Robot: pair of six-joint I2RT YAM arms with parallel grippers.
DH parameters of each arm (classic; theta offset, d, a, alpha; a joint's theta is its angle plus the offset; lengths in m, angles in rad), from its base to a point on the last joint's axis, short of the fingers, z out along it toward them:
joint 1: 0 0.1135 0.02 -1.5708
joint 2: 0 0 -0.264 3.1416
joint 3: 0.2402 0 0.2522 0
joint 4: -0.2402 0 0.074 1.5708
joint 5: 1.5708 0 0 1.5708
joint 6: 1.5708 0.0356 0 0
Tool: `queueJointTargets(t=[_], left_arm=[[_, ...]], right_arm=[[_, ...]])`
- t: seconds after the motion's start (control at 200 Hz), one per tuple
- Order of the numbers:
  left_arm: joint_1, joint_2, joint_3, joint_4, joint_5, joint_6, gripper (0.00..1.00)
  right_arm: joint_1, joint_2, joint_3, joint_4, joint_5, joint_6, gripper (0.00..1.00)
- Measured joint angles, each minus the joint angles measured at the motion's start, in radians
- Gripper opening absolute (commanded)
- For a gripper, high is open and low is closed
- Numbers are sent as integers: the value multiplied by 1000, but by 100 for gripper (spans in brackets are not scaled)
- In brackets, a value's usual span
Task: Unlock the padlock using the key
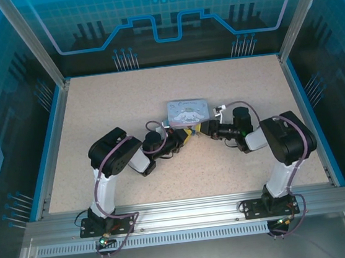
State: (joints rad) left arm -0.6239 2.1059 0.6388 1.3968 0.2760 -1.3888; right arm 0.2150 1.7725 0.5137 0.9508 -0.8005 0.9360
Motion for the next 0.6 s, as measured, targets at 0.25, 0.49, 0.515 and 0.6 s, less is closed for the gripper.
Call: queueJointTargets(t=[0.25,0.49,0.515,0.6], left_arm=[[0,1,0,-22,32,0,0],[0,1,0,-36,37,0,0],[0,1,0,-38,38,0,0],[-1,1,0,-44,45,0,0]], right_arm=[[-41,-48,-44,-55,-27,-73,42],[-37,-19,-50,-51,-29,-77,40],[-36,-16,-51,-51,-27,-77,40],[-31,-9,-68,-42,-19,-77,43]])
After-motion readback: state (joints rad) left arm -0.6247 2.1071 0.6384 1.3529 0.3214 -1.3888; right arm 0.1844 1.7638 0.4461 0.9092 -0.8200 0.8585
